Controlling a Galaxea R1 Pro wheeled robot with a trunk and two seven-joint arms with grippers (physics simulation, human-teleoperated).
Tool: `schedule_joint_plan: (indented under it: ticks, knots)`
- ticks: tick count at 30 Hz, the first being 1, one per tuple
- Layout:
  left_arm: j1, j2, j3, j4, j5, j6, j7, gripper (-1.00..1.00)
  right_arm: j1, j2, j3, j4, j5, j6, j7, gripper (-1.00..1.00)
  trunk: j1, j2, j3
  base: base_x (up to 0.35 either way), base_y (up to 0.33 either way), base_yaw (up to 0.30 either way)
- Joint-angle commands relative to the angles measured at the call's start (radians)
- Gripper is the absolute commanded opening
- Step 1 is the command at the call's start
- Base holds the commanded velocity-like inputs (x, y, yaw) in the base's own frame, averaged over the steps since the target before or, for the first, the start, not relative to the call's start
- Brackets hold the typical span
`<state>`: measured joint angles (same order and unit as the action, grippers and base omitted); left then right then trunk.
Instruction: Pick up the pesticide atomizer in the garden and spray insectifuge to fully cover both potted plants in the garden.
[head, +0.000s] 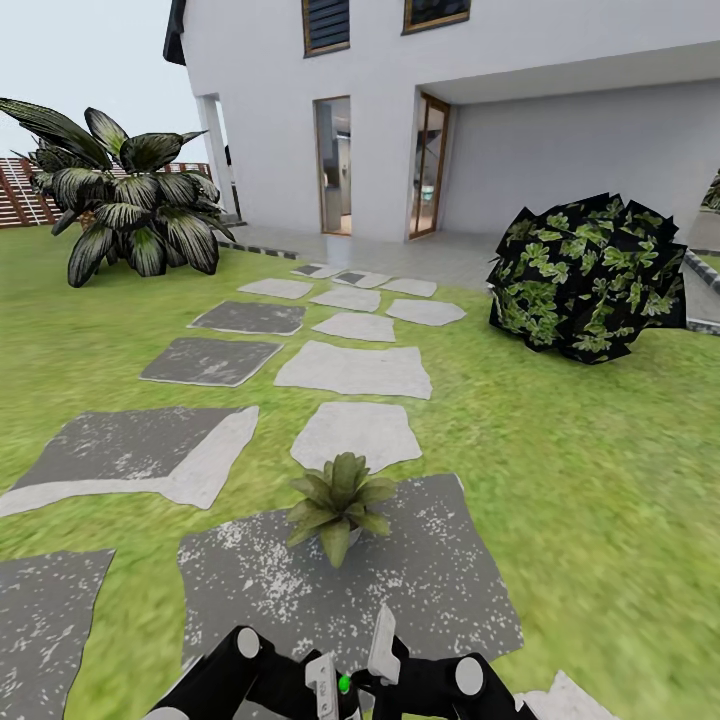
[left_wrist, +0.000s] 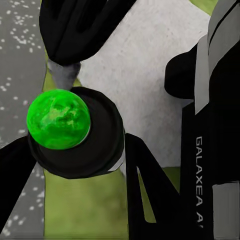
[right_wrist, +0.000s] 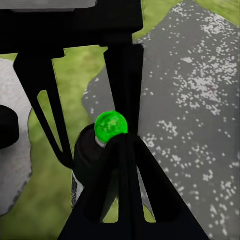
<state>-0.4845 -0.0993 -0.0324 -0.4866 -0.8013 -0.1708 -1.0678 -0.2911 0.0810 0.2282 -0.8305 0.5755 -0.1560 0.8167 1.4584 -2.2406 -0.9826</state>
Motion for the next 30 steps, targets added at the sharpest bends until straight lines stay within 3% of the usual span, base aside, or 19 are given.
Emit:
schedule_joint_plan:
  ticks: [1, 5, 7, 18, 19, 20, 23, 24, 30]
  knots:
    - [0.0, 0.002, 0.001, 0.002, -0.009, -0.01, 0.001, -1.0, 0.0, 0.0, -0.001, -0.001, 0.011, -0.008, 0.001, -1.0, 0.0, 0.0, -0.001, 0.0, 0.0, 0.0]
    - [0.001, 0.015, -0.002, 0.008, -0.02, -0.008, 0.004, -1.0, 0.0, 0.0, -0.001, -0.001, 0.011, -0.008, 0.001, -1.0, 0.0, 0.0, -0.001, 0.0, 0.0, 0.0]
    - [0.001, 0.041, -0.003, 0.009, -0.024, -0.005, 0.005, -1.0, 0.0, 0.0, -0.001, 0.0, 0.011, -0.008, 0.001, -1.0, 0.0, 0.0, -0.001, 0.0, 0.0, 0.0]
    - [0.011, 0.196, -0.004, 0.01, -0.04, 0.006, 0.003, -1.0, 0.0, -0.007, -0.003, 0.002, 0.011, -0.008, 0.001, -1.0, 0.0, 0.0, -0.001, 0.0, 0.0, 0.0]
    - [0.011, 0.217, -0.003, 0.01, -0.041, 0.007, 0.003, -1.0, 0.0, -0.008, -0.004, 0.003, 0.011, -0.008, 0.001, -1.0, 0.0, 0.0, -0.001, 0.0, 0.0, 0.0]
    - [0.014, 0.265, -0.003, 0.011, -0.04, 0.008, 0.002, -1.0, 0.0, -0.011, -0.005, 0.004, 0.011, -0.008, 0.001, -1.0, 0.0, 0.0, -0.001, 0.0, 0.0, 0.0]
    - [0.015, 0.292, -0.003, 0.011, -0.04, 0.008, 0.002, -1.0, 0.0, -0.012, -0.007, 0.004, 0.011, -0.008, 0.001, -1.0, 0.0, 0.0, -0.001, 0.0, 0.0, 0.0]
    - [0.015, 0.302, -0.003, 0.011, -0.04, 0.008, 0.002, -1.0, 0.0, -0.013, -0.007, 0.004, 0.011, -0.008, 0.001, 1.0, 0.0, 0.0, -0.001, 0.0, 0.0, 0.0]
    - [0.015, 0.326, 0.006, 0.011, -0.038, 0.013, 0.009, -1.0, 0.0, -0.037, -0.008, 0.003, 0.011, -0.008, -0.001, 1.0, 0.0, 0.0, -0.001, 0.0, 0.0, 0.0]
